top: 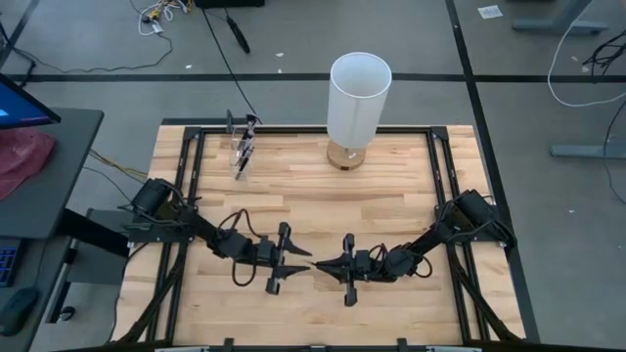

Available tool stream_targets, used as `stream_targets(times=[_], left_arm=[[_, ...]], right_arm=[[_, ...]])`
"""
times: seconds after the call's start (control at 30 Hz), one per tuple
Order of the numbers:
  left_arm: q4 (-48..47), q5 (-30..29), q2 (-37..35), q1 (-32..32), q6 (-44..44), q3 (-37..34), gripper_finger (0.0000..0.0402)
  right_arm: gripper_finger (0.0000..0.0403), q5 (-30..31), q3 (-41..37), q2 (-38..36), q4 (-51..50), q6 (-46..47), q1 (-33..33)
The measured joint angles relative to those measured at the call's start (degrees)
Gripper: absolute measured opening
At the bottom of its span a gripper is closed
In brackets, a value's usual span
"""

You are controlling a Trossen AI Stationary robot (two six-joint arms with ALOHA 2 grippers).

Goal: Put items in baskets/containers
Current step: Put the black liner brush into the transparent organizer

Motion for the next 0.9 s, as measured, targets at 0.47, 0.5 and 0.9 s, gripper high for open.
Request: stream_targets(times=[0.47, 0.5, 0.9], left_arm=[[-0.5, 3.0, 0.0, 0.0, 2.3, 1.6, 0.0015], [-0.8, 3.6, 0.0, 0.1, 2.3, 1.6, 0.0014], [-36.0, -8.5, -19.2, -1.4, -0.9, -2.8, 0.0014]], right_arm=[[0.0005, -0.2, 0.1, -0.1, 0.5, 0.8, 0.1], [0.0007, -0.4, 0.1, -0.1, 0.4, 1.0, 0.1], [0.009, 6.9, -6.6, -5.7, -4.2, 6.3, 2.0]])
